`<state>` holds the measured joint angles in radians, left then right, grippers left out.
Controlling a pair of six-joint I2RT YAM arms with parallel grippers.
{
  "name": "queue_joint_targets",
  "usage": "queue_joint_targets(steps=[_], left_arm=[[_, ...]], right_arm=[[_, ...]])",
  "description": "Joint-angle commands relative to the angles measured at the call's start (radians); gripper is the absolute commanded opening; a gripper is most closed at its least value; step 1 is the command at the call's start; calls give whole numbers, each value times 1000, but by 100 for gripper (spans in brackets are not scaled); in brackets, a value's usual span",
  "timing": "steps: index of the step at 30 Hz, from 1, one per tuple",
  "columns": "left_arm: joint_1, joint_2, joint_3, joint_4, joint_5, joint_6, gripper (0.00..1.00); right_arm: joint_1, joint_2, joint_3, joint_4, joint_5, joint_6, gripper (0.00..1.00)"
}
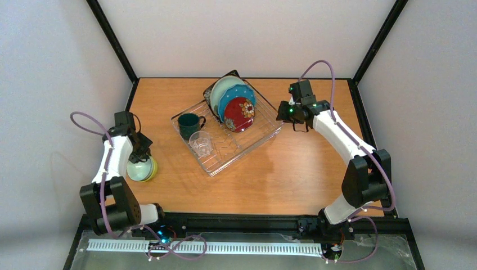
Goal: Load the mixed dishes into the dish rack
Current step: Grab the bowl from the bowl.
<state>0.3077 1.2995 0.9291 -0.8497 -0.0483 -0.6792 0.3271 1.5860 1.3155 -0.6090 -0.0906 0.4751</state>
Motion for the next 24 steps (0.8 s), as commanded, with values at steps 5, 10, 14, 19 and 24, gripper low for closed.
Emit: queue_joint_targets(steps=[5, 10, 14, 19, 24], left_arm=[[7, -37, 5, -5, 34, 13, 0], [7, -38, 16, -11, 36, 15, 2], [7, -44, 23, -20, 32, 14, 3], [7, -48, 28, -29, 31, 13, 3], [7, -51, 22, -35, 34, 14, 4]], right_arm=[[12, -8, 16, -7, 9, 6, 63], [12, -8, 19, -8, 9, 13, 63], [12, -8, 21, -8, 11, 17, 63], [12, -9, 18, -8, 14, 20, 63], [13, -10, 22, -6, 14, 25, 63]])
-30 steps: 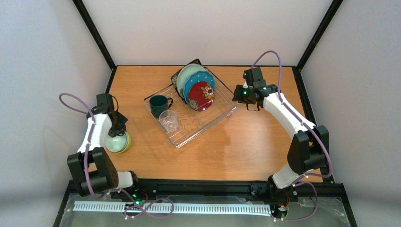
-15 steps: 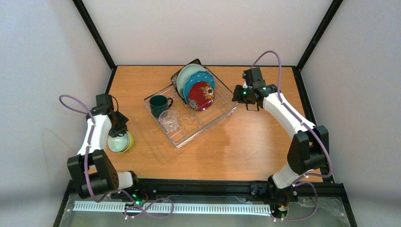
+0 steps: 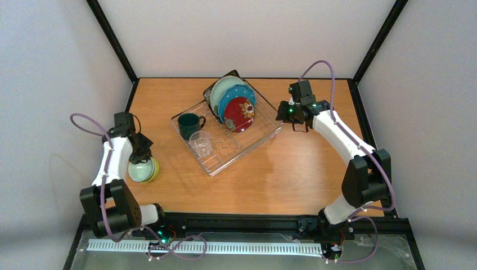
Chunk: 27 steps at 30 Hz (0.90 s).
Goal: Load the mixed dishes into the dish rack
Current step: Grab the bowl from the bowl.
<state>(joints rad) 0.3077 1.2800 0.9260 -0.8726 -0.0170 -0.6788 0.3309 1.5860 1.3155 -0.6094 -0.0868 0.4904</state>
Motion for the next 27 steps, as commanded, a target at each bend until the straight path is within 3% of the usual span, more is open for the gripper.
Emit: queue_joint_targets(steps=[1, 8, 12, 27], left_arm=[[7, -31, 21, -9, 4, 13, 4], [7, -43, 7, -4, 9, 13, 9], [7, -47, -4, 3, 11, 15, 17], [7, -57, -55, 32, 23, 24, 22]], right_arm=[[8, -10, 22, -6, 10, 11, 63], [11, -17, 13, -7, 15, 14, 63], [13, -19, 11, -7, 16, 16, 63], [20, -40, 4, -15, 31, 27, 63]])
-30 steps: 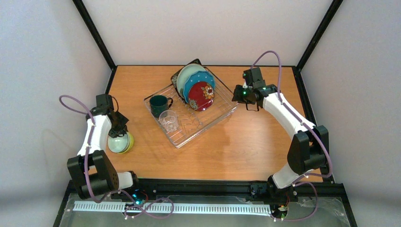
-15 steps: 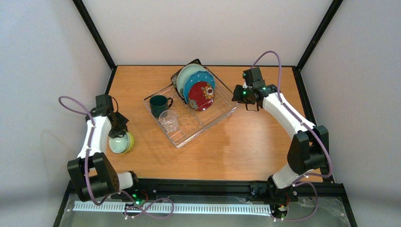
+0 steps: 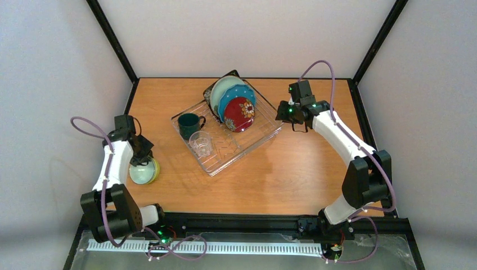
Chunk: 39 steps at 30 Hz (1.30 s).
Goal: Load the mixed dishes into the dish rack
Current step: Grab the bowl from the bowl.
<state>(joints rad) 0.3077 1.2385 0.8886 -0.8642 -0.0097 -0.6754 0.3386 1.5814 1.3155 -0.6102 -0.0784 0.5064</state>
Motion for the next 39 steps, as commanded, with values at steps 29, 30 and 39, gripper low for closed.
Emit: queue_joint_targets(steps=[29, 30, 39], left_arm=[[7, -11, -43, 59, 58, 47, 41], [7, -10, -47, 63, 63, 47, 41], [7, 8, -59, 83, 79, 40, 37]], right_arm=[[55, -92, -26, -42, 67, 46, 63], [56, -94, -27, -42, 67, 44, 63], [56, -100, -33, -45, 69, 42, 63]])
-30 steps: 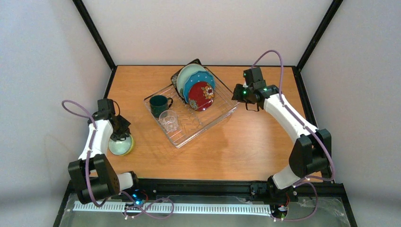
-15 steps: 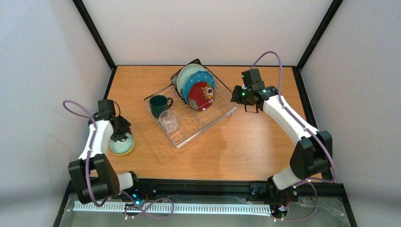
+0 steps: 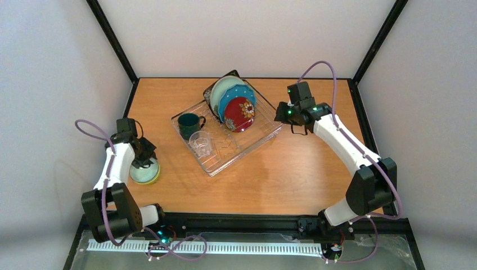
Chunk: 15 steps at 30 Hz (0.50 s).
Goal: Load the mixed dishes into the dish rack
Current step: Grab the bowl from the bowl.
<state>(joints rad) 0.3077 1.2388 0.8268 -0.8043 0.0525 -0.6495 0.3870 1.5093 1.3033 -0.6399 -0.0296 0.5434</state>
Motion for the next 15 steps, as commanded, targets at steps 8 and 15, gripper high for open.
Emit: queue_joint_targets(steps=[8, 15], left_arm=[[5, 36, -13, 35, 46, 27, 28], [5, 37, -16, 31, 52, 35, 17]], right_arm=[[7, -30, -28, -15, 27, 3, 63], [9, -30, -39, -7, 25, 6, 63]])
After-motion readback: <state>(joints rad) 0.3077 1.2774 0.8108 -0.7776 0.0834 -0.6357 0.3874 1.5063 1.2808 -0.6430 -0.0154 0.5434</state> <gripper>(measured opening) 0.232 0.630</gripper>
